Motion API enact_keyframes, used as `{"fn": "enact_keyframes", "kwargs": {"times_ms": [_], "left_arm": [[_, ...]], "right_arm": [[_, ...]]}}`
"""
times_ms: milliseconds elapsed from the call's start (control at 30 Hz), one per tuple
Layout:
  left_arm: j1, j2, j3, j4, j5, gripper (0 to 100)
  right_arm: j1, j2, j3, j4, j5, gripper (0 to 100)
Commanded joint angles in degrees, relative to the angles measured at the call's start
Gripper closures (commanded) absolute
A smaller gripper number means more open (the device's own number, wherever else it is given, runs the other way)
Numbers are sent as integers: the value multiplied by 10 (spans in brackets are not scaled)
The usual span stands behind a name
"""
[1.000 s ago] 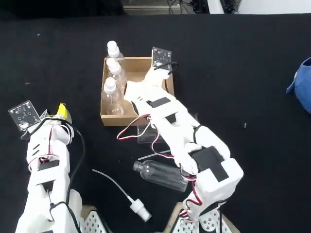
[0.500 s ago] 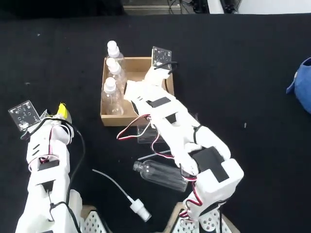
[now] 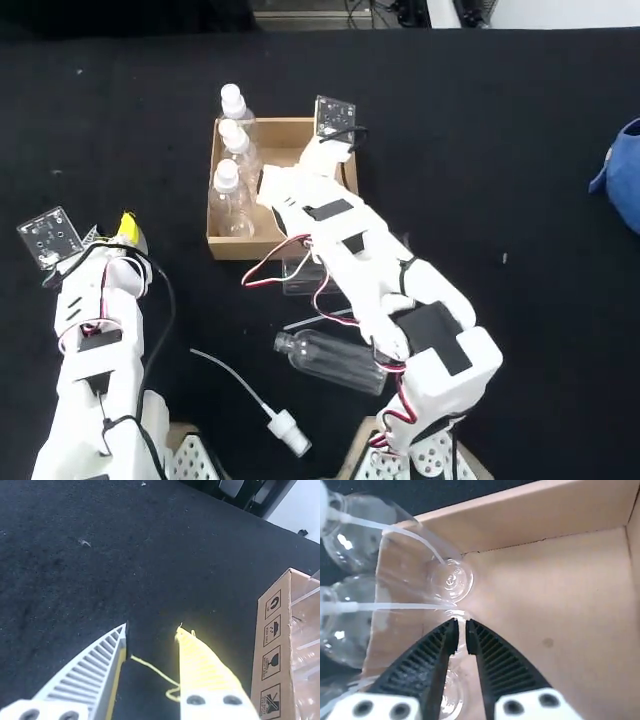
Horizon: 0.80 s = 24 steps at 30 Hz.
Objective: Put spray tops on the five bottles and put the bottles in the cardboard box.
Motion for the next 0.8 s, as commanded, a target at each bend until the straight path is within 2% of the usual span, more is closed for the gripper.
{"fn": "enact_keyframes", "kwargs": {"times_ms": [0, 767], "left_arm": [[-3, -5, -4, -14, -5, 971], [-3, -5, -5, -14, -5, 971]], "right_arm": [[-20, -46, -21, -15, -1, 987], [14, -81, -14, -4, 0, 987]]}}
